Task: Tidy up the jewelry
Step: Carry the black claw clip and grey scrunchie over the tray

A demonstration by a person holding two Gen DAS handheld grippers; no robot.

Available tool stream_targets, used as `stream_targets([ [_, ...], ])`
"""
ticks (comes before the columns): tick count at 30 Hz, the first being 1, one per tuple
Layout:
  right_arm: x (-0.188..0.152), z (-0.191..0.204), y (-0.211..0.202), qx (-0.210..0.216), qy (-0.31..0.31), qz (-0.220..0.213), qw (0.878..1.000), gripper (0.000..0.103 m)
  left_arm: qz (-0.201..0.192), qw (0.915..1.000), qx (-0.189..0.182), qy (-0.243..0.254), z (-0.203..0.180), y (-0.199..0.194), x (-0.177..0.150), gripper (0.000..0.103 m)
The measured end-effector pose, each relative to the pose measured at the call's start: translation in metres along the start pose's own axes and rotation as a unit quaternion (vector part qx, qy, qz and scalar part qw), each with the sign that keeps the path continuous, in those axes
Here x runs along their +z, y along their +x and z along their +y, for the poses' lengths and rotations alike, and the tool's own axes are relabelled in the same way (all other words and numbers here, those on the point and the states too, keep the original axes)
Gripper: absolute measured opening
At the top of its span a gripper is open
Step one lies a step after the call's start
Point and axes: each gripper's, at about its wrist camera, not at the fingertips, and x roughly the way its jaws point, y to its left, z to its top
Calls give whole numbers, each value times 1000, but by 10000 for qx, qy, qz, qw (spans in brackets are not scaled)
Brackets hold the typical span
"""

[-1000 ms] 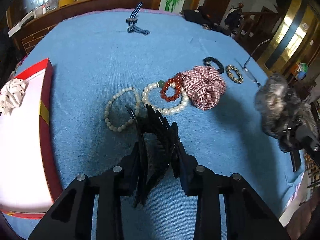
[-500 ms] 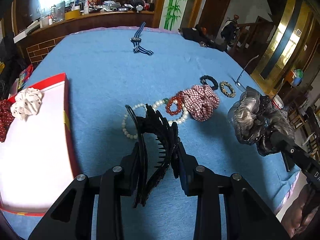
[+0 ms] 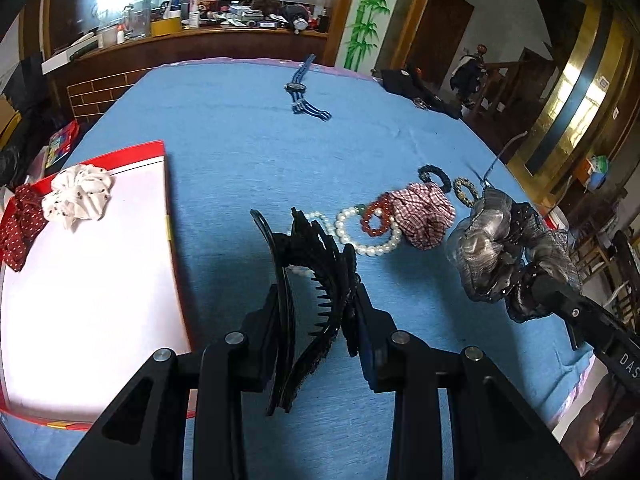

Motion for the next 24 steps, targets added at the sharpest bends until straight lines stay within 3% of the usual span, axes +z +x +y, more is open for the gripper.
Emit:
stream_targets([
  [12,9,64,31,294,-592,249,9975,10,-251,9982,189,-512,58,-27,-3,32],
  [24,21,142,75,593,-1114,546,9905,10,-490,9901,523,-1209,142,-56,-11,32],
])
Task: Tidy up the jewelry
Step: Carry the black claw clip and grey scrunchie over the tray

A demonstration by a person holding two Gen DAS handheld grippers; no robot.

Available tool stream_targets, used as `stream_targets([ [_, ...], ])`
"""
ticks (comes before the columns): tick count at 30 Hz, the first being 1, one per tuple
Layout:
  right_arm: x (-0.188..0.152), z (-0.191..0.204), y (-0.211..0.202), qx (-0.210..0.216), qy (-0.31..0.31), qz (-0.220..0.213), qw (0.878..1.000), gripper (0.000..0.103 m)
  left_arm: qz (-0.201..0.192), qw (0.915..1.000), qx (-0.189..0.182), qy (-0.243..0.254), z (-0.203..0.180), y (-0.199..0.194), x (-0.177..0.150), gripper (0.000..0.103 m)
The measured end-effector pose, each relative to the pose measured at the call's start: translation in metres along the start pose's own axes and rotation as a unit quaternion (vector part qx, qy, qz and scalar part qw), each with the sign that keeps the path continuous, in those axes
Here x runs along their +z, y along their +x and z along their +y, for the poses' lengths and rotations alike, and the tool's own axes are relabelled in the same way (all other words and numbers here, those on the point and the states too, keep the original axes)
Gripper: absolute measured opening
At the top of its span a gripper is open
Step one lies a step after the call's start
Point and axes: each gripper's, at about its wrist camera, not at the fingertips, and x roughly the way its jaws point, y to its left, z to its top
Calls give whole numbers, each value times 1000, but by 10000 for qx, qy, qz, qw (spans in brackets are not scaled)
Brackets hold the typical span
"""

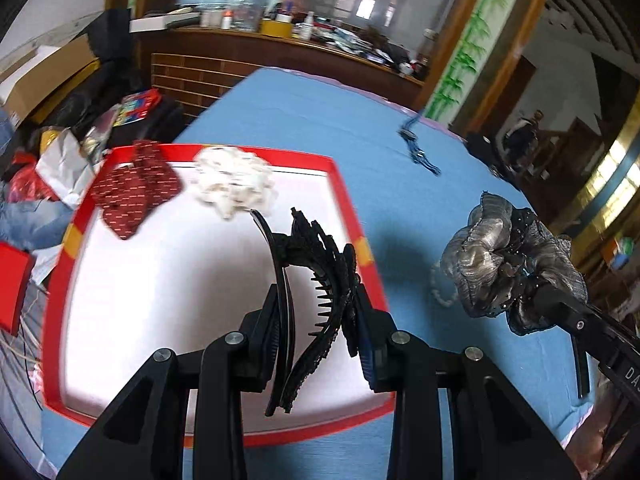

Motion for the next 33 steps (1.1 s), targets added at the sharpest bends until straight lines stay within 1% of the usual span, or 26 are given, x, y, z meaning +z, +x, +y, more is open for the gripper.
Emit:
stream_targets([
  [4,11,16,19,81,-95,100,9999,10,-44,9998,143,-130,23,-4,5,32],
  [10,28,26,51,70,-71,227,9997,11,68,9992,349,-191,48,4,13,32],
  [14,42,31,73,79,-40,308,9995,11,114,9987,438,-218,59,9,19,32],
  [20,58,41,113,-24,-7,445,9990,11,180,9979,523,-330,72,22,31,32],
  [27,61,48,154,-107,67,659,9977,11,356,9960,581,-579,94,36,35,32],
  [31,57,49,172,-212,46,812,9965,11,404,9955,568,-638,98,42,35,32],
  [33,54,47,177,-267,73,867,9958,13,390,9955,584,-635,98,43,36,32],
])
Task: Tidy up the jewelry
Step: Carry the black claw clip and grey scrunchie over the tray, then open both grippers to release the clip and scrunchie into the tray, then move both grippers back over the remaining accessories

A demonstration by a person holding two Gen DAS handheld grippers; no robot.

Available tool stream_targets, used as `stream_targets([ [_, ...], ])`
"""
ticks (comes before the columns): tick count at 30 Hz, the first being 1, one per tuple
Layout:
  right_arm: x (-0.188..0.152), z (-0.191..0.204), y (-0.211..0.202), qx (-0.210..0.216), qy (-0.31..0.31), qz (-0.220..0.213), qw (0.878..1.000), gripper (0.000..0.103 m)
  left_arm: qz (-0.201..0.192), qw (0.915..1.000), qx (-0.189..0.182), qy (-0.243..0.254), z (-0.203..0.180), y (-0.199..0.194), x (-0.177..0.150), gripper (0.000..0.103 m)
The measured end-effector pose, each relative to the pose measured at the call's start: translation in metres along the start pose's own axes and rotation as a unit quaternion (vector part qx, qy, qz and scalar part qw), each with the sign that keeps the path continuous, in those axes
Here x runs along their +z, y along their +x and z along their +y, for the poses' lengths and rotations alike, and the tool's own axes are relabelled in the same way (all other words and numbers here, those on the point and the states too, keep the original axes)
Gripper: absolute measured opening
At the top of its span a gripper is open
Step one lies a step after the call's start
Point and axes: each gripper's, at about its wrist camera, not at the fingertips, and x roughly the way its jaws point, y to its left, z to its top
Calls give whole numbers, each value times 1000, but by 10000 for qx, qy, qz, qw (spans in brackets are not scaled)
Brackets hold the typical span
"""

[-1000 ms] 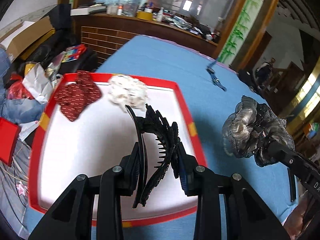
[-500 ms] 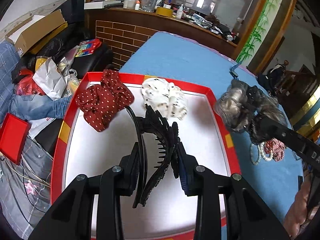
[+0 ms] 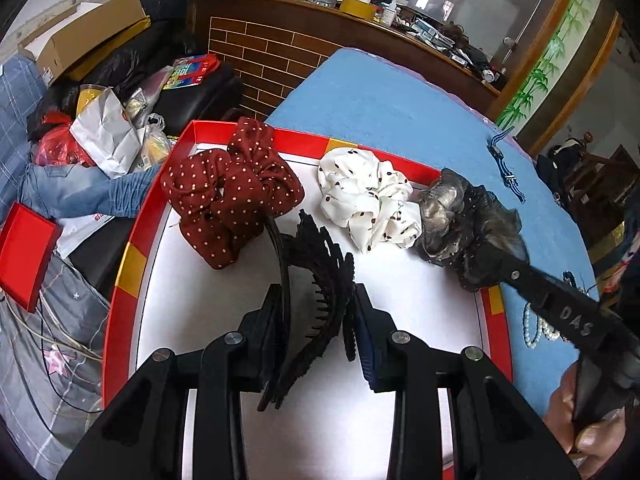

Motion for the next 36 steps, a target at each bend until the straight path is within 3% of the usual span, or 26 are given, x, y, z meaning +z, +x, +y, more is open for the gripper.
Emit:
stream_targets([
  [5,0,-9,0,5,138,10,9999,20,-27,10000,-43,20,-3,1,1,33],
  [10,0,-15,-12,133,233,-66,9996,42,-119,9999,-63,35,-9,-4,2,42],
  [12,0,-14,-17,150,217,-105,9996,45,-164,9998,-57,25,-11,-7,3,43],
  [23,-21,-43,-67,406,545,-398,9969,45,-484,9985,-115,233,-40,-37,-1,44],
  [36,-60,-124,-134,273,1239,-842,9883,45,-481,9928,-439,1010,-135,-47,-24,45],
])
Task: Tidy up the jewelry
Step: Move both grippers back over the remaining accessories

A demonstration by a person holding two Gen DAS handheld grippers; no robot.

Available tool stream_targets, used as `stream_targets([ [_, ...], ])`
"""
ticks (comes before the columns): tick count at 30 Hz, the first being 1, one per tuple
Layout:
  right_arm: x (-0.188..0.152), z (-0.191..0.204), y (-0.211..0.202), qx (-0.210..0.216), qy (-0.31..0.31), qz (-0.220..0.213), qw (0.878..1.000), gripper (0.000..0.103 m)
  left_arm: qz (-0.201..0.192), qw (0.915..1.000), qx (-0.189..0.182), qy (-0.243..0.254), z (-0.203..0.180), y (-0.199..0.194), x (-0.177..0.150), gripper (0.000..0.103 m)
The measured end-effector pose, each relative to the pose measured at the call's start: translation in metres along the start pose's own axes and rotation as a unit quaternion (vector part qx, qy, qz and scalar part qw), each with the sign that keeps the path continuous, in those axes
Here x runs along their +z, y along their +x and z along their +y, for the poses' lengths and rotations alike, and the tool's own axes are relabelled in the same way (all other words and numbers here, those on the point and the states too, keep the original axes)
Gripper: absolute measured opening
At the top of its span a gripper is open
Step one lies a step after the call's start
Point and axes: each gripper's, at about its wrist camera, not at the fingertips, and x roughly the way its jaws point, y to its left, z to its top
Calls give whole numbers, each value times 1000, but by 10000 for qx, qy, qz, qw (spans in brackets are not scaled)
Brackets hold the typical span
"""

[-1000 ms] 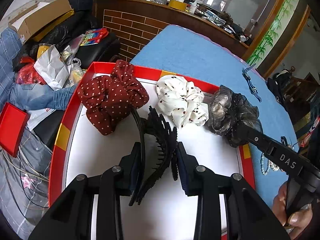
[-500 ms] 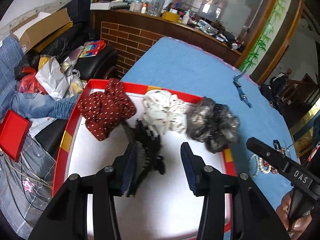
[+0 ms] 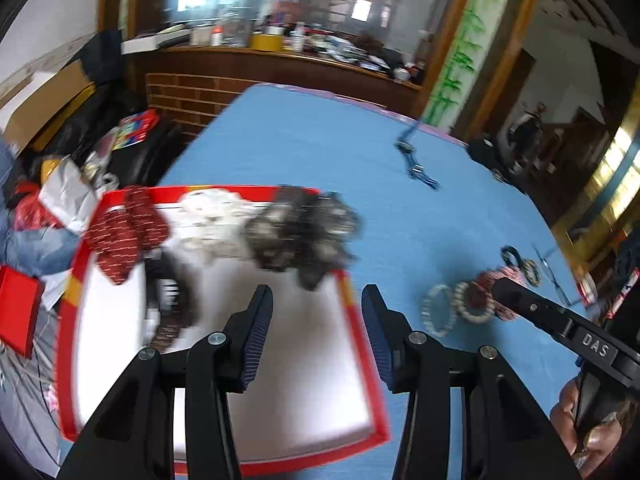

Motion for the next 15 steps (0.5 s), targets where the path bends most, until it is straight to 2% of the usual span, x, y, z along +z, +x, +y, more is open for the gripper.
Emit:
stream_targets([
  [6,-2,-62,-33,-315,545,-190,9978,45,177,9975,-366,574,-69,16,-7,45],
  [15,0,-149,-81,-1036,1209,-574,9856,44,406,9888,-589,1309,-149,31,-22,45],
])
